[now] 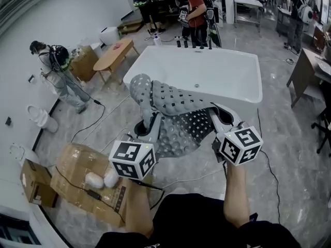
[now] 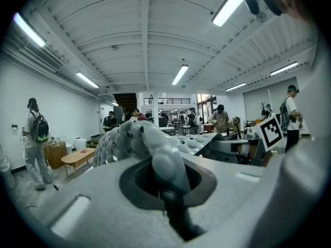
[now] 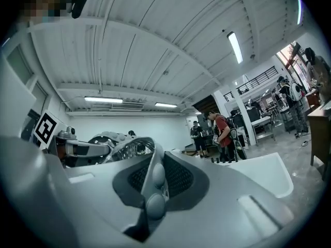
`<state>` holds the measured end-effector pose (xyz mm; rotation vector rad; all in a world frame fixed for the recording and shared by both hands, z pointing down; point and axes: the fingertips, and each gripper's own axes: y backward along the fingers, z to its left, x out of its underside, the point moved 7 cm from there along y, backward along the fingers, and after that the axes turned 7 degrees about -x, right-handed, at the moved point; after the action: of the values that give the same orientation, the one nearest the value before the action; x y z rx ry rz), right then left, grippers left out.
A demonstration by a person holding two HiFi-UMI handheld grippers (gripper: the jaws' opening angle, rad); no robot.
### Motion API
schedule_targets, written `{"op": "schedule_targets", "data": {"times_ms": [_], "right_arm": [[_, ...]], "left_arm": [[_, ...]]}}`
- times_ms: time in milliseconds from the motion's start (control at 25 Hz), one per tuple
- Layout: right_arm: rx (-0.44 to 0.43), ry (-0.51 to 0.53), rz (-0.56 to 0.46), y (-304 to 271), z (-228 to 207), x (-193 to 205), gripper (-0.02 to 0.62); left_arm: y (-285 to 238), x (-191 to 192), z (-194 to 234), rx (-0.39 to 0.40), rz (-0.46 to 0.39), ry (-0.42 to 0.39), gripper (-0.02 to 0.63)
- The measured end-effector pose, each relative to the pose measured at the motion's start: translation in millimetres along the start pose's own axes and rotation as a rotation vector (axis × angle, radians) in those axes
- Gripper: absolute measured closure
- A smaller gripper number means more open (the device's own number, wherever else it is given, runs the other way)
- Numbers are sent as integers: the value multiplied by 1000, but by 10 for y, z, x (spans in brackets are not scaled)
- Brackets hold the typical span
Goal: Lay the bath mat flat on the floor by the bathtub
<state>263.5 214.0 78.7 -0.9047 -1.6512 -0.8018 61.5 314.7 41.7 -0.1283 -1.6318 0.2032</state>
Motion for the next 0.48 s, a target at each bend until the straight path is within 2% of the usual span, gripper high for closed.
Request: {"op": "schedule_targets", "data": {"times_ms": [160, 480], "right_arm": [[-31, 8, 1, 10, 14, 3, 575], [-30, 2, 15, 20, -30, 31, 575]], "left_arm": [[23, 32, 12, -27, 2, 37, 588], [-41, 58, 36, -27, 18, 45, 588]]}}
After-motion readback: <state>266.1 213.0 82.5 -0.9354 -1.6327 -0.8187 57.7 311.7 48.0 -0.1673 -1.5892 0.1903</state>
